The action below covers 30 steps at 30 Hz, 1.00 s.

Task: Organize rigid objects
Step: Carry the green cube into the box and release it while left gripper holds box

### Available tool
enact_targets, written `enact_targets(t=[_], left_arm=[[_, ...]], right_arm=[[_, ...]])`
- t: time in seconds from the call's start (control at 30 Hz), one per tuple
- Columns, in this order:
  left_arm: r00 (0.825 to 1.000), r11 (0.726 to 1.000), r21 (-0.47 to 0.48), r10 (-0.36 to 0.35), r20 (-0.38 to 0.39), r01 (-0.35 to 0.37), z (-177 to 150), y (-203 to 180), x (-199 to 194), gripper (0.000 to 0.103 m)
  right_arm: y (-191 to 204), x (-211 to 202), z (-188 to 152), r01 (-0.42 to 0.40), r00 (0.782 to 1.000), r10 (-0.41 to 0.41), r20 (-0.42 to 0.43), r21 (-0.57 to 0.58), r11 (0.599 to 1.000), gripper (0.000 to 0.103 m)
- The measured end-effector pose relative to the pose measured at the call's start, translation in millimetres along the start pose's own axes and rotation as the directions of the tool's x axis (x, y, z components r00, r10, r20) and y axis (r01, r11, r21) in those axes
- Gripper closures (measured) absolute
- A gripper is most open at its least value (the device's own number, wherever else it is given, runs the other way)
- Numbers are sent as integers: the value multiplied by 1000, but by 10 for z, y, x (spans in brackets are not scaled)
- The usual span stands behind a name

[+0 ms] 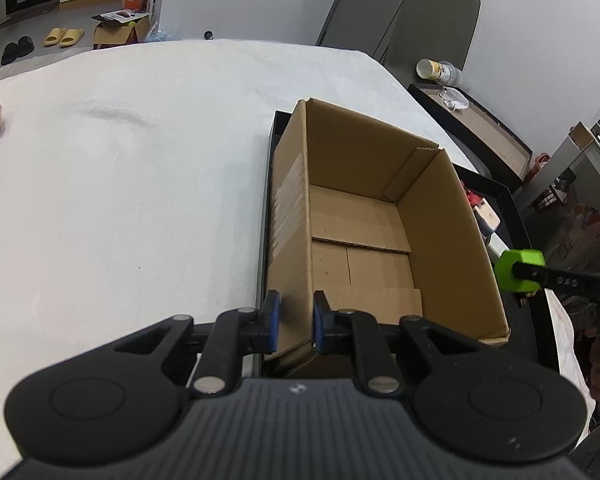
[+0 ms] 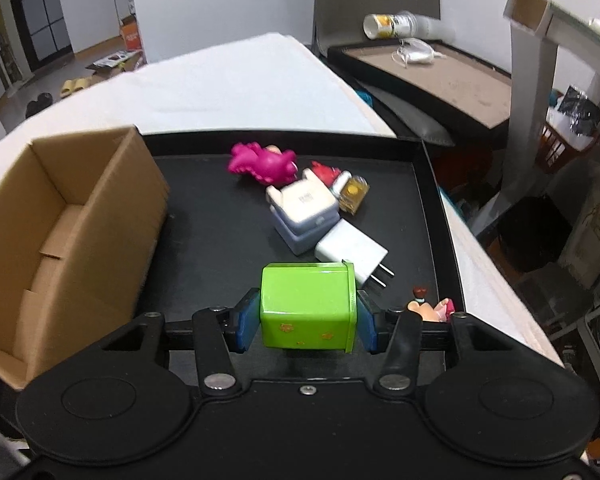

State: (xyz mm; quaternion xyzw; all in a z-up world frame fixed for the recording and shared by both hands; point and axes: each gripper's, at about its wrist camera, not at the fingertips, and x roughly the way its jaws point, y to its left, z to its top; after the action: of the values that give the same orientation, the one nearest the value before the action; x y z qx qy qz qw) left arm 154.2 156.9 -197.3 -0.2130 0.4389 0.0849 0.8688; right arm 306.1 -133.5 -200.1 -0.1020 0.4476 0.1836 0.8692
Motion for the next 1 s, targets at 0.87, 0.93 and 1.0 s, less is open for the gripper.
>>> enact_targets(t=[0.87, 0.93, 1.0], left_arm=[[1000, 999, 35, -14, -21, 15, 8, -12, -7, 87], [1000, 999, 35, -17, -20, 18, 2, -4, -8, 87], [1000, 999, 33, -22, -20, 22, -2, 7, -10, 87]], right_arm=[[708, -825, 299, -96, 991, 104, 80, -97, 991, 55], [771, -833, 313, -103, 991, 111, 73, -107, 989, 55], [853, -842, 327, -109, 991, 117, 66, -122, 987, 55]])
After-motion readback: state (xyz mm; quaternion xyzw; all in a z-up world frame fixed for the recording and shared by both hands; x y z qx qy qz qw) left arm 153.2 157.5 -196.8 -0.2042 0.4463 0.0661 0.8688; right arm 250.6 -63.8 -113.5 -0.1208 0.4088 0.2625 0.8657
